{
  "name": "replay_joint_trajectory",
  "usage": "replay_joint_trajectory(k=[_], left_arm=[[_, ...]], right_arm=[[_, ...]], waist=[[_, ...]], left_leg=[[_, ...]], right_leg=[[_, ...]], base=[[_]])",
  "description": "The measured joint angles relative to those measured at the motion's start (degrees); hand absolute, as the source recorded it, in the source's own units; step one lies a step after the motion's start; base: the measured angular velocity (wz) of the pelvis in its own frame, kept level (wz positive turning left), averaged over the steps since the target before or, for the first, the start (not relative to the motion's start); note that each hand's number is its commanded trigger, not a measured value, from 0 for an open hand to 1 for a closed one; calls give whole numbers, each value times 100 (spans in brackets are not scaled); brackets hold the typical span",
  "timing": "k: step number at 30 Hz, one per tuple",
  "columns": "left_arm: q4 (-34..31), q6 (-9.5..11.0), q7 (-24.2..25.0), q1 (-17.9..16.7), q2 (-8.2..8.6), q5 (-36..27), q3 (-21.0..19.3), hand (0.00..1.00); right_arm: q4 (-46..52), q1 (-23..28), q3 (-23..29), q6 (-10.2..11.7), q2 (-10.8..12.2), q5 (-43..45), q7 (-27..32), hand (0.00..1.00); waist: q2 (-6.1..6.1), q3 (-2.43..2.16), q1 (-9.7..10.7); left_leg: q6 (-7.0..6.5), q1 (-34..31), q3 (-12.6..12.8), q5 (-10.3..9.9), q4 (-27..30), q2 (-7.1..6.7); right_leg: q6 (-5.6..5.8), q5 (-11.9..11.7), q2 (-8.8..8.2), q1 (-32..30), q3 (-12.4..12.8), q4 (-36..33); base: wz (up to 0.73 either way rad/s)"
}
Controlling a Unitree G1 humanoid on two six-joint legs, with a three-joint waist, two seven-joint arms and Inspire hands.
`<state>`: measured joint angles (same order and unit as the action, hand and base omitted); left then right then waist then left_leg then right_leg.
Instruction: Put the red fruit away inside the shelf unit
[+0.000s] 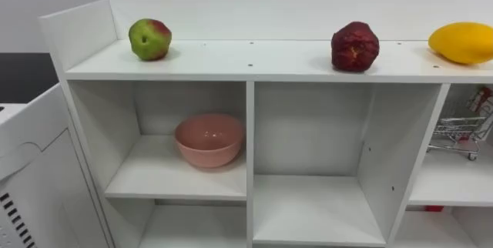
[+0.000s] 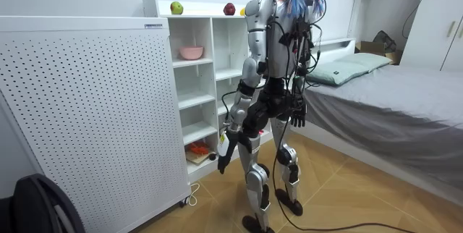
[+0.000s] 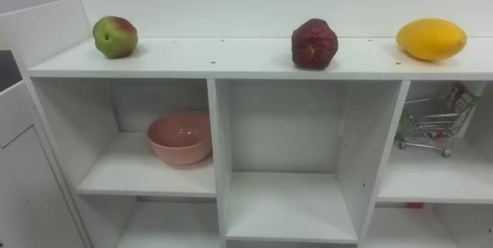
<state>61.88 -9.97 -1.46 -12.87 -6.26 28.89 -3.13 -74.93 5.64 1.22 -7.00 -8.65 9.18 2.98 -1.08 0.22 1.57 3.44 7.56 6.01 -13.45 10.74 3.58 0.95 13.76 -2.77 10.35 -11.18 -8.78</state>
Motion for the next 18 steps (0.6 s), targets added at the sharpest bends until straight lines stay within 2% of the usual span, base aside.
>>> replay_joint_trajectory(k=[5, 11, 14, 18], left_arm=[[-9, 35, -2, 7, -2, -4, 4, 0], [-380, 190, -95, -63, -16, 6, -51, 0], [-431, 340, -237, -71, -8, -12, -129, 0], [-476, 476, -466, -80, -1, -23, -299, 0]], right_arm=[[20, -8, 0, 59, 0, -344, 179, 0], [262, -2, 298, 385, 12, -2299, 483, 0], [733, -6, 765, 394, 39, -3238, 699, 0], [2069, -4, 1455, 493, 43, -4384, 1300, 0]], waist=[[12, 2, -38], [22, 3, -28], [0, -11, 24], [-26, -5, 123]], left_leg=[[0, -15, 6, 0, 2, -2], [-14, -14, 0, 8, 2, -13], [-18, -2, -1, 11, -4, -21], [-23, 41, 6, 14, -39, -23]], right_leg=[[1, 0, 0, -5, 16, 8], [14, -8, -6, -18, 14, 13], [16, -9, -11, -9, 10, 10], [21, -13, -7, 4, 43, 4]], base=[[0], [0], [0], [-3]])
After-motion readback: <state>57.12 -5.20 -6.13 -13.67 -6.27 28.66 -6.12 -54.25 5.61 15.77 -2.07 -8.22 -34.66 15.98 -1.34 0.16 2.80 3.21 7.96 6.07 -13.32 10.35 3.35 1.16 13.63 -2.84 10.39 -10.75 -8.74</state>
